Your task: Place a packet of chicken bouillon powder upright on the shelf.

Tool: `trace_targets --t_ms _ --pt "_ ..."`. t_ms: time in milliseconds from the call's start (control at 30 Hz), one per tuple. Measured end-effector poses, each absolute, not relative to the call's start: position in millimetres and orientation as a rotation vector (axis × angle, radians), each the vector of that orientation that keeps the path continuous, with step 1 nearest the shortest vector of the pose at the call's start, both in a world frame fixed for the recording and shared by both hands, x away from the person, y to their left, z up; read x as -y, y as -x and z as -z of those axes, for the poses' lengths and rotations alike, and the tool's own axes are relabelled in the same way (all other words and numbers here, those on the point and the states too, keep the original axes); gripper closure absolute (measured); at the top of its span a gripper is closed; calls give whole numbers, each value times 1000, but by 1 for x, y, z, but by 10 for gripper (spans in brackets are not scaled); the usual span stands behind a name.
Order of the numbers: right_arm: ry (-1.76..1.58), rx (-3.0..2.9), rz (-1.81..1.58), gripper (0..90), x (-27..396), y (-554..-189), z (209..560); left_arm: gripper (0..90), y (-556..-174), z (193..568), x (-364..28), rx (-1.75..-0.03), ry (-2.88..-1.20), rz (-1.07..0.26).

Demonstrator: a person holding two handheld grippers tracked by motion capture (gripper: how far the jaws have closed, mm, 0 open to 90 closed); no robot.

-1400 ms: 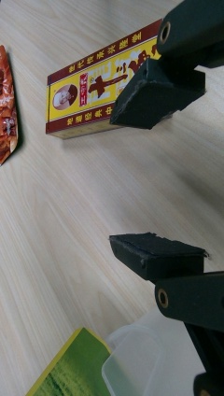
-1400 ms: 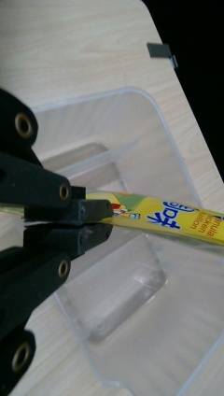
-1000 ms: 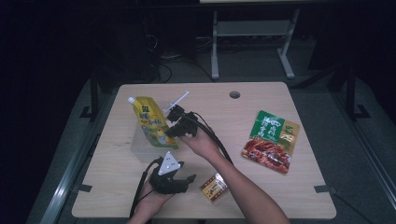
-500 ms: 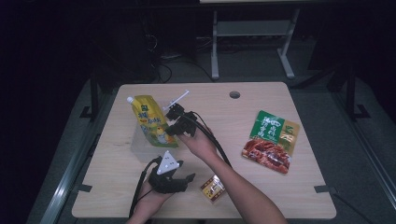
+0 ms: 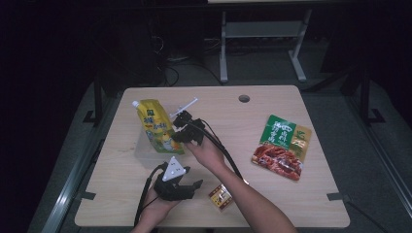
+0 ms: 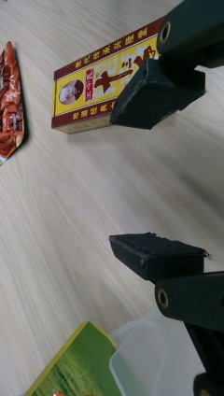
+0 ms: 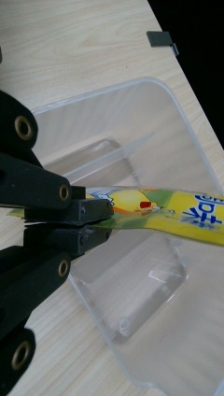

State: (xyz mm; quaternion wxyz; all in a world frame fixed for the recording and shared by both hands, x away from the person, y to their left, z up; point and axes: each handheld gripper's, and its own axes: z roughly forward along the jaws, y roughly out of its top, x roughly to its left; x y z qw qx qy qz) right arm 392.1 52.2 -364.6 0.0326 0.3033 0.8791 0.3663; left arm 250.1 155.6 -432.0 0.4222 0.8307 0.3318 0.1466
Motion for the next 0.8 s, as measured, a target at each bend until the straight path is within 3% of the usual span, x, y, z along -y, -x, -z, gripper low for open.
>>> trace_targets --t_ms 600,733,800 --pt "-965 -2682 -1157 875 -50 -388 368 355 -250 432 -157 -839 -2070 -366" --pt "-923 -2721 -1106 778 -52 -387 371 355 -250 431 -159 -838 -2071 -366" --pt "-901 -2732 -1104 783 -51 -387 375 355 -249 430 -159 -846 -2061 -364"
